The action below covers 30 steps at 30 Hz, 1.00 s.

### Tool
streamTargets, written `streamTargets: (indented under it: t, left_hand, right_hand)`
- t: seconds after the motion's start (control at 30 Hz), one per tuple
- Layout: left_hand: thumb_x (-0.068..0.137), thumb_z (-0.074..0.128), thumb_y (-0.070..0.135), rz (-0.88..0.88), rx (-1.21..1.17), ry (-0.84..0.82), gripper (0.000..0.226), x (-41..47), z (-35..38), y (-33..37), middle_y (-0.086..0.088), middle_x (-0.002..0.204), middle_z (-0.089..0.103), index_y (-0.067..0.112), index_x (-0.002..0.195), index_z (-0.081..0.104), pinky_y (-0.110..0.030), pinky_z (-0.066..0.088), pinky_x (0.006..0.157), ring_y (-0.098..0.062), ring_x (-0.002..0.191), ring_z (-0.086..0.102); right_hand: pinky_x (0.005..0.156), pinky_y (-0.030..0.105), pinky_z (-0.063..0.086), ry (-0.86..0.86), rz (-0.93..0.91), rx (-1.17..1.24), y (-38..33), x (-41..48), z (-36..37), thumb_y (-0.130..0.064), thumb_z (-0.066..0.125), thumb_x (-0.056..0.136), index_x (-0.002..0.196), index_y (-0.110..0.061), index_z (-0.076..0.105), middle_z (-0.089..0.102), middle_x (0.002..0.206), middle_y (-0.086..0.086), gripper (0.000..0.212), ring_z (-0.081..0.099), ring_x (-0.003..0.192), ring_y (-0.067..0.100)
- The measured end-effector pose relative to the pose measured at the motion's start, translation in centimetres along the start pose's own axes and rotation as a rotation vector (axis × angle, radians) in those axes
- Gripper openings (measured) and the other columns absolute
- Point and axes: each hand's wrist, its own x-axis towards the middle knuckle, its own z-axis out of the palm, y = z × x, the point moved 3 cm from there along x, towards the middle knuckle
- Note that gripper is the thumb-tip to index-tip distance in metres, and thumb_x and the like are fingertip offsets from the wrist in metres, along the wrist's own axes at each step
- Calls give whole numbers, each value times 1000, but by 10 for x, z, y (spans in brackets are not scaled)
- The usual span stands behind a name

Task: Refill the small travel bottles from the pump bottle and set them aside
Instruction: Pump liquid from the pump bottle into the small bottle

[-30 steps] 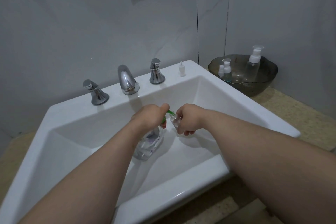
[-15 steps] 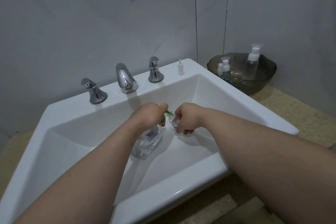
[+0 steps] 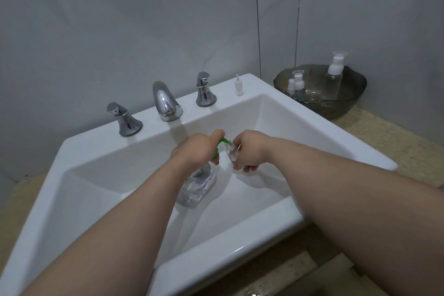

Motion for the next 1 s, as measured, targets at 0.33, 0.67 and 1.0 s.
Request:
streamTargets:
  t: [0.33, 0.67, 1.0]
  left_hand:
    - [81, 31, 53, 29, -23, -17, 62, -4, -3, 4, 0, 80, 78, 12, 65, 76, -47, 53, 95, -32, 83, 65]
    - [94, 37, 42, 50, 18, -16, 56, -1, -3, 4, 4, 74, 75, 13, 62, 73, -41, 51, 90, -26, 72, 57]
    - [91, 32, 69, 19, 22, -18, 75, 1, -1, 0, 1, 77, 76, 15, 63, 76, -41, 52, 92, -27, 82, 66]
  right_hand:
    - [61, 28, 59, -4, -18, -9, 0, 0, 1, -3, 79, 86, 117, -6, 67, 74, 102, 15, 34, 73, 67, 19]
    - [59, 26, 58, -18, -21, -23, 0, 0, 1, -4, 81, 84, 107, -11, 68, 73, 93, 9, 28, 72, 62, 17]
    - [64, 29, 61, -1, 9, 6, 1, -1, 0, -2, 80, 84, 111, -7, 68, 72, 93, 11, 30, 73, 67, 21]
